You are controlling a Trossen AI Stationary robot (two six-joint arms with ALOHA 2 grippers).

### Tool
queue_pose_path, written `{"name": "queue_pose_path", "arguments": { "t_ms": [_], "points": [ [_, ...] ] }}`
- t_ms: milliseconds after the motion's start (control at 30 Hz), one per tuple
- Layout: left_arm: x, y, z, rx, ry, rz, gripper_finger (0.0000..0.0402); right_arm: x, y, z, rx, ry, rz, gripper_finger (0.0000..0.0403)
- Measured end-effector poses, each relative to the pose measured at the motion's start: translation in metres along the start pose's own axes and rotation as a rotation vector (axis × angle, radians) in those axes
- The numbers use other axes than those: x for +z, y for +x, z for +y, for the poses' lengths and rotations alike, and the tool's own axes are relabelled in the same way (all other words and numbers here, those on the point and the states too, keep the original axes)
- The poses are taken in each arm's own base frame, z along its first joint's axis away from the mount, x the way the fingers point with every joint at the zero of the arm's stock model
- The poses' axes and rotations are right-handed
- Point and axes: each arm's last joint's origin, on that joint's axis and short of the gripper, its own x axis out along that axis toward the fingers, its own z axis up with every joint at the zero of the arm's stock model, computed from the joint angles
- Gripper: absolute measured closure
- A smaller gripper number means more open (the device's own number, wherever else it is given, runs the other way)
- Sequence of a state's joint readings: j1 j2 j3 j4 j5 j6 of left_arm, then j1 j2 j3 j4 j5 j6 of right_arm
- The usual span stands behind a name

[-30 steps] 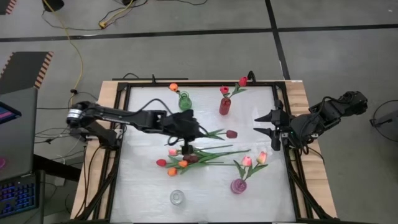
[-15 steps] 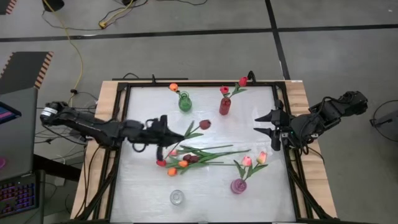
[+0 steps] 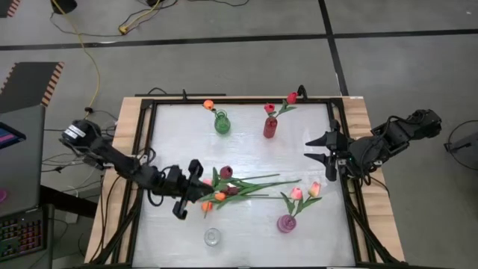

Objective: Sort flowers into vase by color
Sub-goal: Put the dark red flower into the transparent vase

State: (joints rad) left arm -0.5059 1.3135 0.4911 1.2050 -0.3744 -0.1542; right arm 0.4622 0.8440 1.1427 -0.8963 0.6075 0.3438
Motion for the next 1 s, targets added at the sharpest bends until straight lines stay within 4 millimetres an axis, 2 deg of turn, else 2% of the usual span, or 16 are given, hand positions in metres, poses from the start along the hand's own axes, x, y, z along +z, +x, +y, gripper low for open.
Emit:
{"name": "queue_pose_path", "arguments": {
  "t_ms": [300,600,1000],
  "points": [
    [-0.027,0.005,-0.011,-0.051,-0.079,-0.071,0.0401,0.000,0.000,0.000,0.000,0.006,0.000,0.0214],
    [-0.028,0.017,-0.025,-0.150,-0.095,-0.087,0.0401,0.000,0.000,0.000,0.001,0.006,0.001,0.0214],
    [-0.035,0.017,-0.025,-0.115,-0.065,-0.027,0.0401,0.000,0.000,0.000,0.002,0.006,0.001,0.0214]
  ]
}}
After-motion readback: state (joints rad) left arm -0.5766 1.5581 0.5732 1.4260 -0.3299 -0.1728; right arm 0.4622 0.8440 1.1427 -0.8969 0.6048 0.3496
